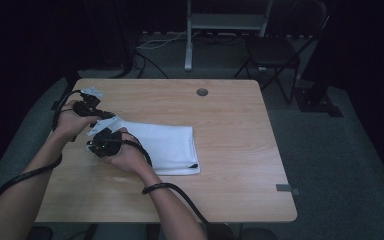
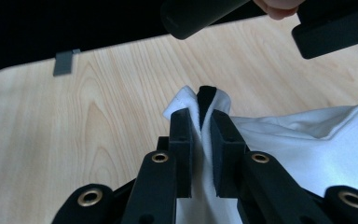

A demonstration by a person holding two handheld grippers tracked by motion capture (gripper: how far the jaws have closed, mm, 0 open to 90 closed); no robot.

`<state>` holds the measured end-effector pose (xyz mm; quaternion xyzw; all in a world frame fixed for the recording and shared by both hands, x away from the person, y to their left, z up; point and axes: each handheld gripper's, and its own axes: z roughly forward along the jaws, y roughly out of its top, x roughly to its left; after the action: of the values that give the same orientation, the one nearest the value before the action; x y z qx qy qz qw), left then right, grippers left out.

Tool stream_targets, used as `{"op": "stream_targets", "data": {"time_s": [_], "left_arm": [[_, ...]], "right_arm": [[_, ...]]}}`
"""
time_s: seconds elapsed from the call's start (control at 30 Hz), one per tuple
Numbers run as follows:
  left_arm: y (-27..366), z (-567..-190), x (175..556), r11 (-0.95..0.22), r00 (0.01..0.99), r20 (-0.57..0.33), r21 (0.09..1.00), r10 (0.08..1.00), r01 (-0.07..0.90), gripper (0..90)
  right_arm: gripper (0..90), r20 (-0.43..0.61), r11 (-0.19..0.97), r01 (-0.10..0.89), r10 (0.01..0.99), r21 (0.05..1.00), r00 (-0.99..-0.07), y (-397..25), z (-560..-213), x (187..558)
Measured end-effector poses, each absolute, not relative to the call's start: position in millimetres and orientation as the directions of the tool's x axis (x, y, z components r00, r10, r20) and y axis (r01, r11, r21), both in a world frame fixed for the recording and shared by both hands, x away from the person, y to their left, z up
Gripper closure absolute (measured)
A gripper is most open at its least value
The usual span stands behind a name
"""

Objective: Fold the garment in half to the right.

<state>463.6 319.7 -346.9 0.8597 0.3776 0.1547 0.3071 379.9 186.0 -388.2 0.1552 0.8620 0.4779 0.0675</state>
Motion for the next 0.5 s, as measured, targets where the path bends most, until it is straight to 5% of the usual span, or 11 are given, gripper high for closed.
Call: {"op": "stream_targets", "data": {"time_s": [0.5], "left_arm": [[312, -326, 461, -0.551, 0.672, 0.071, 0.638, 0.737, 0.537, 86.2]], "right_arm": [[80.6, 0.063, 0.415, 0.205, 0.329, 0.886, -0.942, 176, -366, 377]]}}
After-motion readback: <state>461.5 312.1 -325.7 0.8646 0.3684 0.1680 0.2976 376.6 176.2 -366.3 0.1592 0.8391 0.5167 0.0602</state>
